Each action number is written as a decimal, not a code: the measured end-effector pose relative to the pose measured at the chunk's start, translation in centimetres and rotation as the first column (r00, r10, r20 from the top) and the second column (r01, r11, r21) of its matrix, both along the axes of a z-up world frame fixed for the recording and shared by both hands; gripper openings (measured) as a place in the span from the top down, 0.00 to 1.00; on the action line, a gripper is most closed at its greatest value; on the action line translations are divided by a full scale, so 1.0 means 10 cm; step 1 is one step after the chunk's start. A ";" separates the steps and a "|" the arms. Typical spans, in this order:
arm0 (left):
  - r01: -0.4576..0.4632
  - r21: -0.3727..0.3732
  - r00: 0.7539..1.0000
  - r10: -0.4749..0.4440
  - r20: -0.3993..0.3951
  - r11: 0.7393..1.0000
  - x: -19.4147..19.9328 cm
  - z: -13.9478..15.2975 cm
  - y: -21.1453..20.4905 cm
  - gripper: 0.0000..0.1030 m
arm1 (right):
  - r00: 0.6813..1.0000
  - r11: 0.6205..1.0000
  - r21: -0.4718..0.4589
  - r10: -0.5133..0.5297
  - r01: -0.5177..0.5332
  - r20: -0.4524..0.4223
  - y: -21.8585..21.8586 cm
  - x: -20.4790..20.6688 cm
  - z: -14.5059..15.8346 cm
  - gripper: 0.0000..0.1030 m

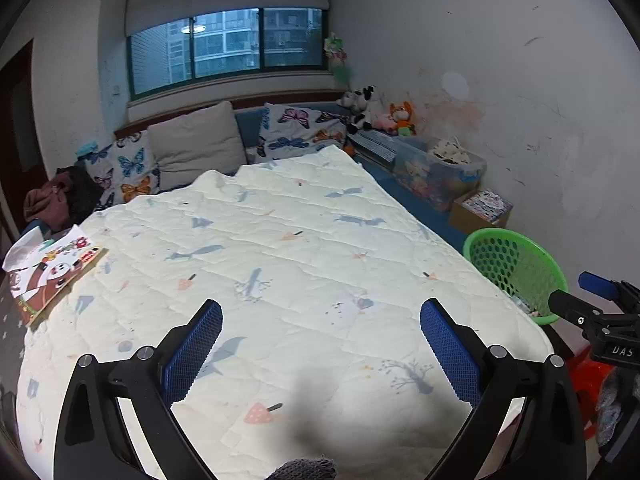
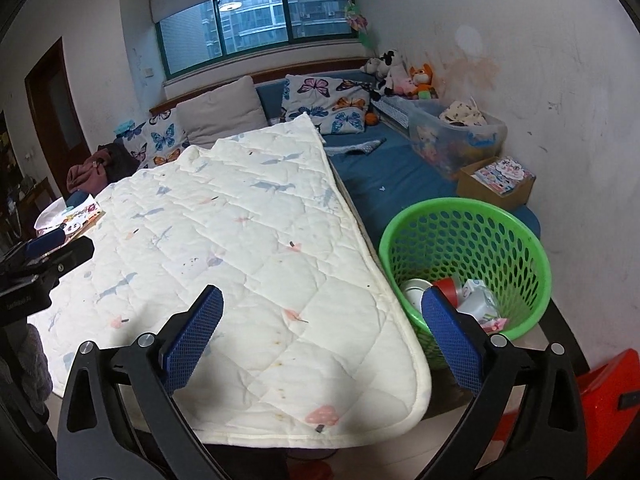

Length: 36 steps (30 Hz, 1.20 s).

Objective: Collect trash

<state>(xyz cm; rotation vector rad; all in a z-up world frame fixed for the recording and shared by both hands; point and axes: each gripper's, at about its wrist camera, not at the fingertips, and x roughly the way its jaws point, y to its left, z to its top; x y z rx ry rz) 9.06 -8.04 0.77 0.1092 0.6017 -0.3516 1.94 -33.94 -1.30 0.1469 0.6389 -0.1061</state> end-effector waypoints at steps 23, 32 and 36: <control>-0.111 0.001 0.992 0.111 0.067 0.994 -0.21 0.05 0.22 0.07 | 0.999 0.999 -0.048 0.025 -0.023 0.039 0.25 -0.07 0.11 0.04; -0.163 0.001 0.982 0.162 0.097 0.987 -0.30 0.09 0.27 0.07 | 0.997 0.997 -0.053 0.050 -0.048 0.051 0.31 -0.09 0.14 0.04; -0.184 0.017 0.977 0.181 0.115 0.983 -0.35 0.09 0.26 0.07 | 0.997 0.997 -0.054 0.061 -0.058 0.055 0.33 -0.09 0.14 0.04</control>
